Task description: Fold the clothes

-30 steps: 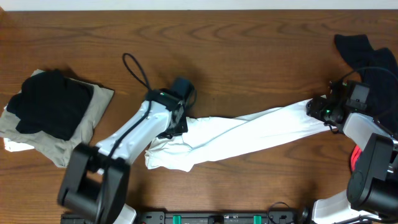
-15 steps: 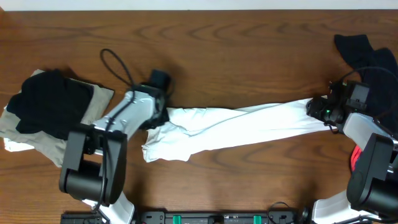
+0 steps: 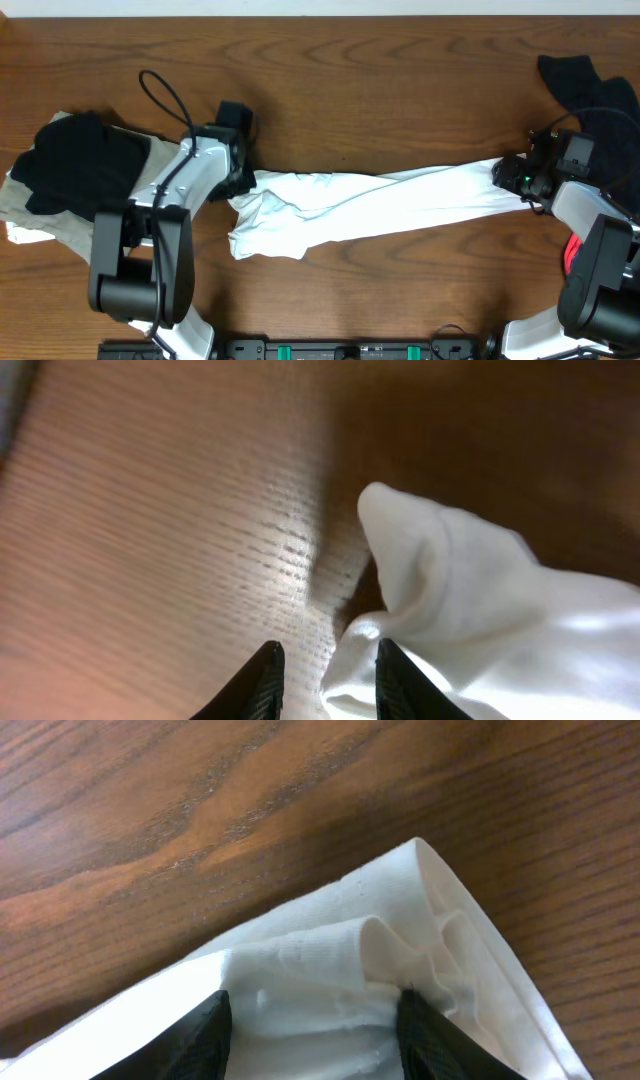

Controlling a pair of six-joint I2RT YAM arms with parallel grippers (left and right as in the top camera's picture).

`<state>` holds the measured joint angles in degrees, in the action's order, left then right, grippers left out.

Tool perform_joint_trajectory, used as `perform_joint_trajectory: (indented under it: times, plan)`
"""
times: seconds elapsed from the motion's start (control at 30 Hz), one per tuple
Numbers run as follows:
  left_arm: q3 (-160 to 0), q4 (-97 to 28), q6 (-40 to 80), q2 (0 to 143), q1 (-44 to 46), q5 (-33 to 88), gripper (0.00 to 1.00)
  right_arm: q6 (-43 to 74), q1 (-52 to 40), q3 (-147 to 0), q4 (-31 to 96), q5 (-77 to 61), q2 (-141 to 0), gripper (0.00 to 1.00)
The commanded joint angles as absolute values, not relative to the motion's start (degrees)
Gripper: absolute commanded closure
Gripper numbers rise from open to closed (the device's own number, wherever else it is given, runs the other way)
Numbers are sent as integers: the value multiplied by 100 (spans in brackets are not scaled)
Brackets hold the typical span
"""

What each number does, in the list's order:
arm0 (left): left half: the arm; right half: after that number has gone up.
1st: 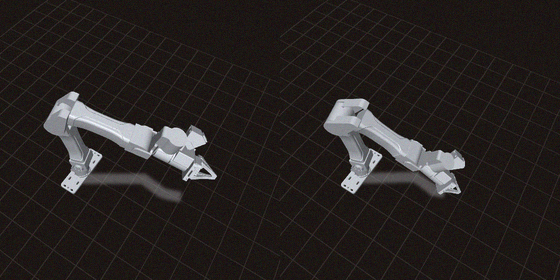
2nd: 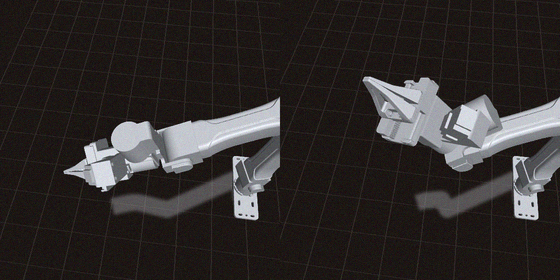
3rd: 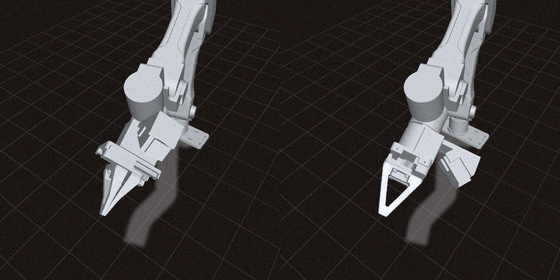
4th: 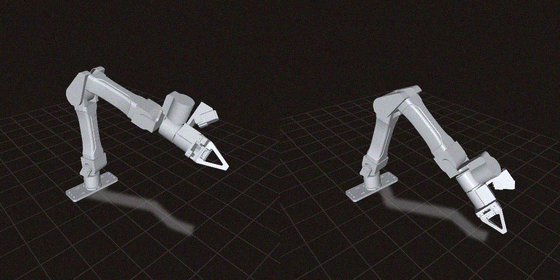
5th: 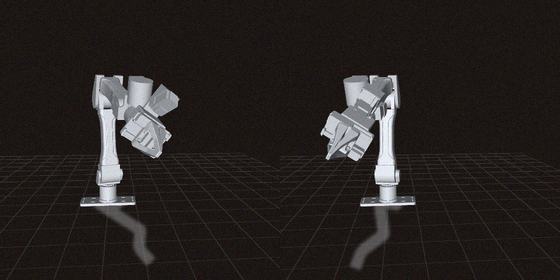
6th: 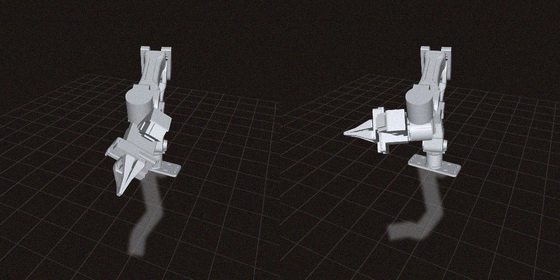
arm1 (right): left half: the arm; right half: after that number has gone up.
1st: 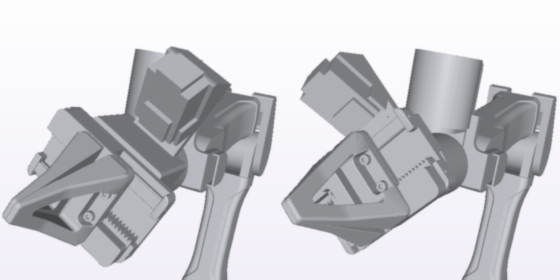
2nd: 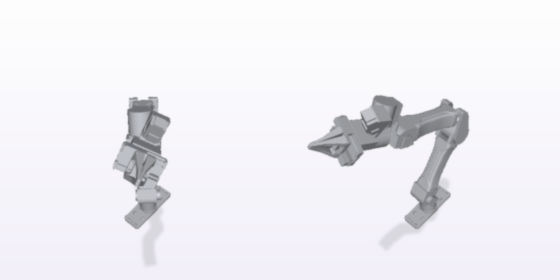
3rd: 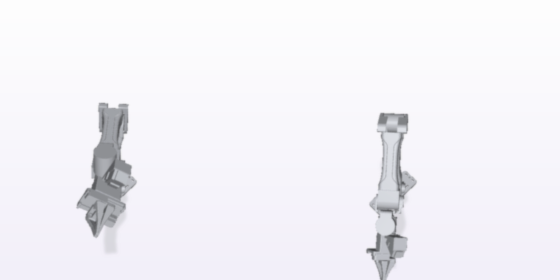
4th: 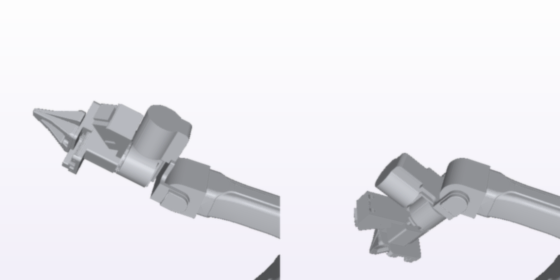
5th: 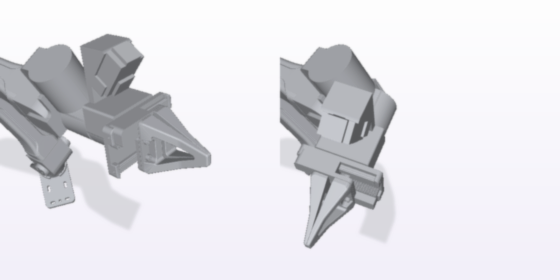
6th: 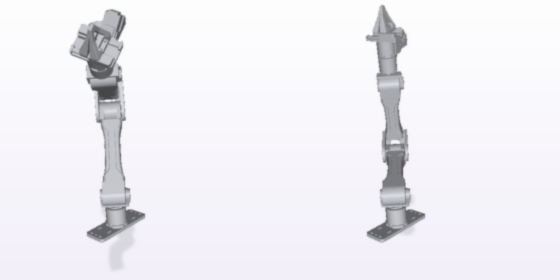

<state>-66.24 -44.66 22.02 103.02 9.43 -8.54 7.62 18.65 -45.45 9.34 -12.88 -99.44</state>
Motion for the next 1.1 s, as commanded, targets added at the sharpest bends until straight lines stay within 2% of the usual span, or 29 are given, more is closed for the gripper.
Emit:
perform_joint_trajectory:
  times: [0.0, 0.13, 0.27, 0.47, 0.67, 0.87, 1.07]
  plan:
    - [-7120, -4869, 2021, 9631, 952, -744, 68, 869, 1820, -4049, 1302, -941, -10748, 47]
    - [-7181, -5358, 2016, 8842, 1133, -213, 65, 869, 1820, -4049, 1297, -941, -10748, 46]
    - [-7113, -5660, 1743, 8361, 1804, -261, 64, 869, 1820, -4049, 1304, -941, -10748, 46]
    - [-6657, -5629, 1461, 8488, 3273, -1105, 61, 869, 1820, -4049, 1398, -941, -10748, 46]
    - [-6023, -5474, 1531, 8816, 4469, -1164, 61, 869, 1820, -4049, 1439, -941, -10748, 46]
    - [-5524, -4847, 1656, 9120, 5006, -1168, 60, 871, 1820, -4049, 1448, -943, -10748, 46]
    - [-5262, -4602, 1656, 9402, 5072, -1350, 60, 871, 1820, -4049, 1476, -943, -10748, 45]
